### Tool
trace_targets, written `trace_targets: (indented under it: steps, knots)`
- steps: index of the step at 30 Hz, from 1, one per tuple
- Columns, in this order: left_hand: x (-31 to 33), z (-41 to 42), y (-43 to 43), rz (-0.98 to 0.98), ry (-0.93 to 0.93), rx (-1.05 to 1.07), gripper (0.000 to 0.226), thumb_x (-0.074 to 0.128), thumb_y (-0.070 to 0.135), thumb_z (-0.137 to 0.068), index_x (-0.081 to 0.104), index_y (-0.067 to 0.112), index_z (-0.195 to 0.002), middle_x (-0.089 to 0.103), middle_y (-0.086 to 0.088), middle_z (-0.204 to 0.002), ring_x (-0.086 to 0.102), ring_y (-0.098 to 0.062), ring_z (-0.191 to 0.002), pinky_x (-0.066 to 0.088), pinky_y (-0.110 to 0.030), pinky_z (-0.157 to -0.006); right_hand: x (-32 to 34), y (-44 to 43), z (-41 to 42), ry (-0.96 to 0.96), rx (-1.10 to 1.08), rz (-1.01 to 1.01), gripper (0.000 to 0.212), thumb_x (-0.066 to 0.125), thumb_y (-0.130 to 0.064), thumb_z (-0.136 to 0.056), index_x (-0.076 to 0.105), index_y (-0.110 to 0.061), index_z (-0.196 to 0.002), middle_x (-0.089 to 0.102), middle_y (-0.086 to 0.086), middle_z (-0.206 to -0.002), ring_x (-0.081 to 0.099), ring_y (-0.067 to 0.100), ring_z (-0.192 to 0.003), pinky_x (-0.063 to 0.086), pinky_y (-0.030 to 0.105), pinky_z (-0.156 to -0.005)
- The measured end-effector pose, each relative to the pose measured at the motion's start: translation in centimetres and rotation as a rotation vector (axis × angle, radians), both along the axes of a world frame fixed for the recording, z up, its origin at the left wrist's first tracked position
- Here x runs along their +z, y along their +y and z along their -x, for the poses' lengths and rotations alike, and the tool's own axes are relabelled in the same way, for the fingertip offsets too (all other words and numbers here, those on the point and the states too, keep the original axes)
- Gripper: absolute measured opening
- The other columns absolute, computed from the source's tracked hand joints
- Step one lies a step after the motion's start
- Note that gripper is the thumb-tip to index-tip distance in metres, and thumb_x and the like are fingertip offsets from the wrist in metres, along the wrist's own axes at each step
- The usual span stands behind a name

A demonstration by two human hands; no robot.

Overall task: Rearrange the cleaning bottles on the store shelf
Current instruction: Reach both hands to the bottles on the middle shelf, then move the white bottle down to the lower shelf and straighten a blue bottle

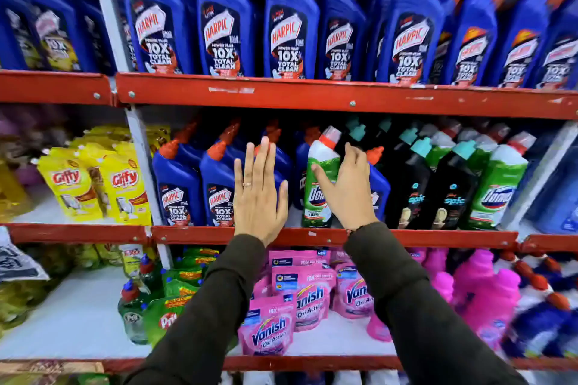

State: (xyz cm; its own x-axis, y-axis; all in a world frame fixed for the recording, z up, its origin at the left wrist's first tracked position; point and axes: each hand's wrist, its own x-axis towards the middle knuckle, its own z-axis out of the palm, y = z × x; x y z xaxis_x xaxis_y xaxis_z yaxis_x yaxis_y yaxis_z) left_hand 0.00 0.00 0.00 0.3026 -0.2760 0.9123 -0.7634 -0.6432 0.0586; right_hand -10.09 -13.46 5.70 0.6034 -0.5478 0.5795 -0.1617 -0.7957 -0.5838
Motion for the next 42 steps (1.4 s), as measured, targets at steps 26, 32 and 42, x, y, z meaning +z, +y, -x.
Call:
trace_targets:
  steps: [26, 32, 42]
  knots:
    - [-10.1, -6.5, -4.7, 0.01, -0.077, 0.03, 0.06, 0.045, 0.029, -0.103, 0.028, -0.005, -0.149, 0.033, -0.026, -0.154, 0.016, -0.036, -0.148, -0.005, -0.041, -0.128, -3.2, 1.6, 4.3, -0.219, -0.029, -0.057, 0.054, 0.081, -0.059, -0.082, 0.05, -0.034, -0.118, 0.067, -0.023, -0.108, 0.066, -0.01, -0.099, 0.054, 0.015, -0.084]
    - [-10.3, -6.7, -4.7, 0.013, -0.073, 0.055, 0.062, 0.046, 0.029, -0.104, 0.023, -0.004, -0.151, 0.024, -0.022, -0.156, -0.004, -0.028, -0.155, -0.006, -0.041, -0.129, -13.4, 0.7, 5.4, 0.078, 0.013, -0.197, 0.06, 0.083, -0.055, -0.081, 0.053, -0.023, -0.122, 0.072, -0.004, -0.112, 0.072, 0.012, -0.094, 0.063, 0.042, -0.079]
    - [-10.4, -6.6, -4.6, 0.008, -0.043, 0.063, 0.056, 0.03, 0.032, -0.11, 0.022, -0.004, -0.151, 0.019, -0.021, -0.156, -0.025, -0.017, -0.154, -0.008, -0.04, -0.128, -26.8, 0.2, 4.6, 0.271, -0.022, -0.297, 0.061, 0.087, -0.038, -0.082, 0.05, -0.011, -0.123, 0.061, 0.003, -0.109, 0.064, 0.02, -0.097, 0.06, 0.037, -0.079]
